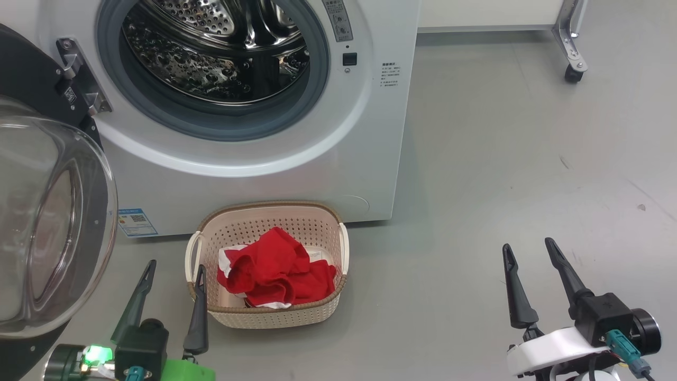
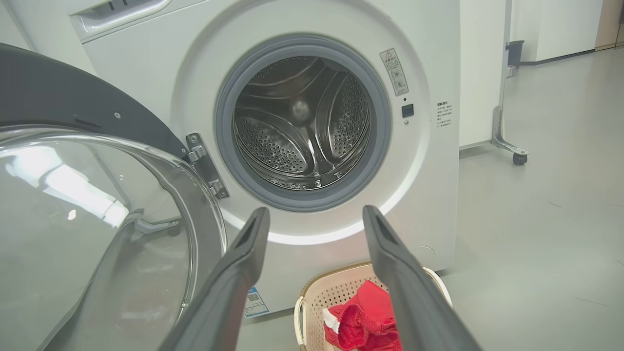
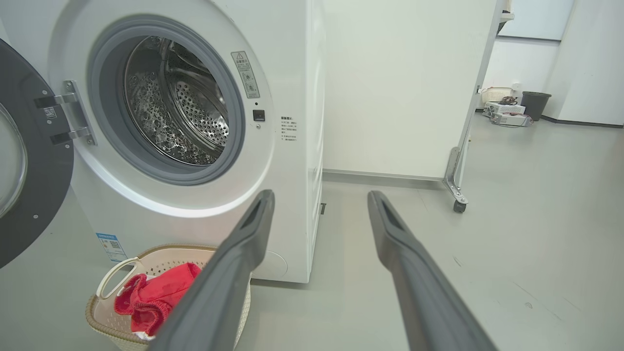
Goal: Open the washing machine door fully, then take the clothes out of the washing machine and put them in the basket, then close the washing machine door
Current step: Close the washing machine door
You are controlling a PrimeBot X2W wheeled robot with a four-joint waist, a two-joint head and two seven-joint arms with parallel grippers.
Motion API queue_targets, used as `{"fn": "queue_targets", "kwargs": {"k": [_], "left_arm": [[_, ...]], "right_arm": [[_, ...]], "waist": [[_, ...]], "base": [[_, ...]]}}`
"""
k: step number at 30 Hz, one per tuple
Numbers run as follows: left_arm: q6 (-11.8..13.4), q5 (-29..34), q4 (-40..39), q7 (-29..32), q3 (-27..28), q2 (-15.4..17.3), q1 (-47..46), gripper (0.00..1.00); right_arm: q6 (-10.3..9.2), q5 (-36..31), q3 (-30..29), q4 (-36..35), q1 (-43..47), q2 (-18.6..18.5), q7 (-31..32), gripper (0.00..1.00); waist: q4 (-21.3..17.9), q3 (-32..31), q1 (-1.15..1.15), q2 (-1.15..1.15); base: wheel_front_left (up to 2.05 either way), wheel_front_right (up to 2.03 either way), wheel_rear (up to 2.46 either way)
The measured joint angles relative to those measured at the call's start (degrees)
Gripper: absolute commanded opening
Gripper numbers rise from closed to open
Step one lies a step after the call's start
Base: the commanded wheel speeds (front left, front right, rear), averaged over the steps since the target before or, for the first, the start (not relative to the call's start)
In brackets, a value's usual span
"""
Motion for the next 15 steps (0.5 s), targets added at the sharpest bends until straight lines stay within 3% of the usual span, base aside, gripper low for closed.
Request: {"fn": "queue_targets", "kwargs": {"k": [15], "left_arm": [[-0.8, -0.9, 0.2, 0.7, -1.6, -0.1, 0.0, 1.0]], "right_arm": [[-0.91, 0.1, -1.1, -0.4, 1.7, -1.3, 0.4, 1.0]], "waist": [[4.5, -0.2, 0.0, 0.0]], "base": [[0.0, 0.0, 0.0]]}}
